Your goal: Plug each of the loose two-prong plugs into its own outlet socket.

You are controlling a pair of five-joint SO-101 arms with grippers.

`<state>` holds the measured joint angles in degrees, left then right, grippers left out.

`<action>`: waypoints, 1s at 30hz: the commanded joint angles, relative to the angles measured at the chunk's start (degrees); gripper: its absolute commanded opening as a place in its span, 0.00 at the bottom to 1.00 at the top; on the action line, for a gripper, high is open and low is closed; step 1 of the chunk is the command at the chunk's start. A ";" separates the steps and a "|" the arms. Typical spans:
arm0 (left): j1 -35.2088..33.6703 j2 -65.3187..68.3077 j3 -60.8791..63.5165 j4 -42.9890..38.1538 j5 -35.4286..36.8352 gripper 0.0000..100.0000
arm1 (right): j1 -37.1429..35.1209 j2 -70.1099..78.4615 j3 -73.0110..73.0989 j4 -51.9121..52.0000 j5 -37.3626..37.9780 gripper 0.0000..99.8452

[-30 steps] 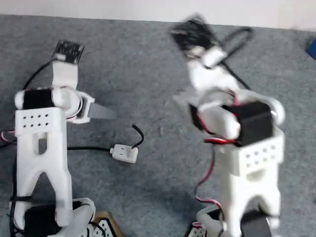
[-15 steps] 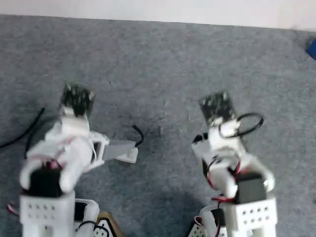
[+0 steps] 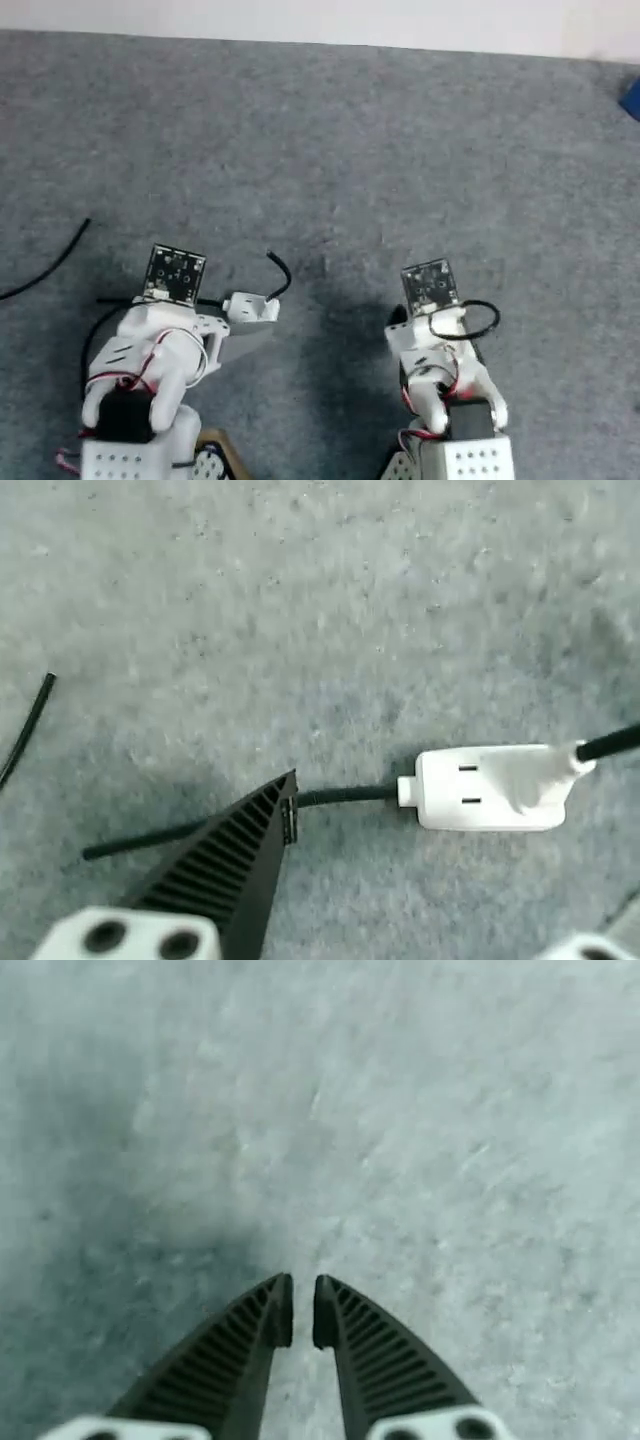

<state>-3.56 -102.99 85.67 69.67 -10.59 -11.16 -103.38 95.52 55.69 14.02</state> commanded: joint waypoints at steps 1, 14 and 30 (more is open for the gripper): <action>-0.22 -0.22 2.59 0.09 0.70 0.50 | 1.01 -0.75 7.43 -6.29 -0.26 0.05; -0.57 -0.04 11.47 -6.42 0.44 0.50 | 10.24 -1.27 8.40 13.76 0.09 0.05; -0.57 0.48 11.47 -6.33 0.44 0.50 | 14.55 -1.45 8.40 15.96 0.09 0.05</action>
<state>-3.56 -102.90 96.13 64.22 -10.59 2.81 -104.00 95.78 71.16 14.11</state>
